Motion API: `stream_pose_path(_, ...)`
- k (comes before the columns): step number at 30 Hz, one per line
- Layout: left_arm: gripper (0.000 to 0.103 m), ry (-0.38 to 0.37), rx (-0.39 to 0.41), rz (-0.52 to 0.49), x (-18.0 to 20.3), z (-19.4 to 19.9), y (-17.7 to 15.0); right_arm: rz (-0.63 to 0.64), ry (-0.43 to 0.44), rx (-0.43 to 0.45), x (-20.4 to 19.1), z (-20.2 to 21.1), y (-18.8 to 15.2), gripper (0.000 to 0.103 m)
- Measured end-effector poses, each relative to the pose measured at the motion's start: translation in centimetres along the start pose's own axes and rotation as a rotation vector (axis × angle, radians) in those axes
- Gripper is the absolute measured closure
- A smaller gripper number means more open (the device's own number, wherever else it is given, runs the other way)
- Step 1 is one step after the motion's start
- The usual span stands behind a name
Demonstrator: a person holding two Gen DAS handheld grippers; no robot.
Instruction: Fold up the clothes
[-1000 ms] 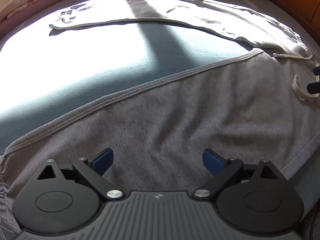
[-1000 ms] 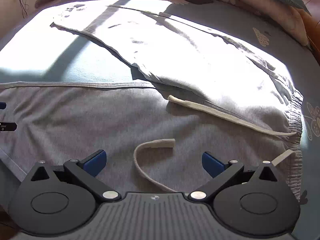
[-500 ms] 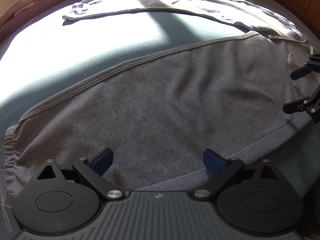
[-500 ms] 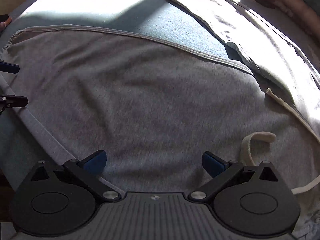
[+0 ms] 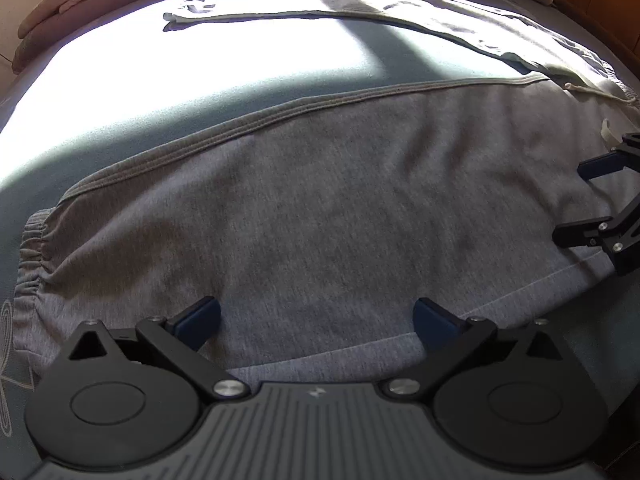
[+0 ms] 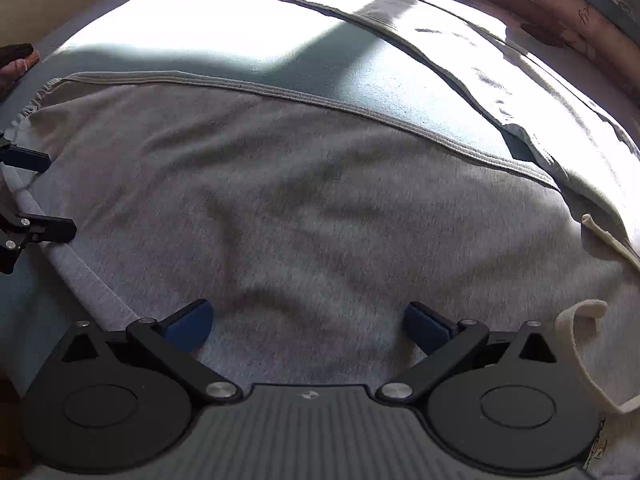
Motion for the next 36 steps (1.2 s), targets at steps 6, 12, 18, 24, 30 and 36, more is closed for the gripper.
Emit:
stream_pose_path(6,0.001,0.005,0.081,0.083,-1.5,1.6,3.2,-0.006,0.002,-0.012,0.0,0.0,0.1,0.000)
stream_pose_path(12,0.001,0.018,0.098,0.252,-6.0,-1.0,6.0,-0.015,-0.014,-0.016,-0.2,-0.1,0.3,0.000)
stream_pose_path(18,0.001,0.156,0.046,0.402,-11.0,-1.6,4.1,-0.010,-0.005,-0.036,-0.1,-0.2,0.5,0.000)
stream_pose_path(24,0.001,0.030,0.112,0.426,-9.5,-0.4,6.3,-0.012,-0.012,-0.027,-0.2,-0.1,0.4,0.000)
stream_pose_path(30,0.001,0.000,0.083,0.516,-9.4,-2.8,6.6,-0.006,-0.008,-0.009,-0.1,-0.1,0.2,0.000)
stream_pose_path(36,0.002,0.162,0.071,0.596,-12.2,-1.1,5.8,0.004,0.002,0.005,-0.1,-0.1,0.1,0.000)
Point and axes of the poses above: each gripper's, at about its wrist camera, not at the fingertips, and z roughly against the way its jaws point, x to its right, y to its top, the point moved 3 cm from there along -z, roughly the way its jaws point, and after that the axes turned 4 degrees about z, right-handed, at the moved point
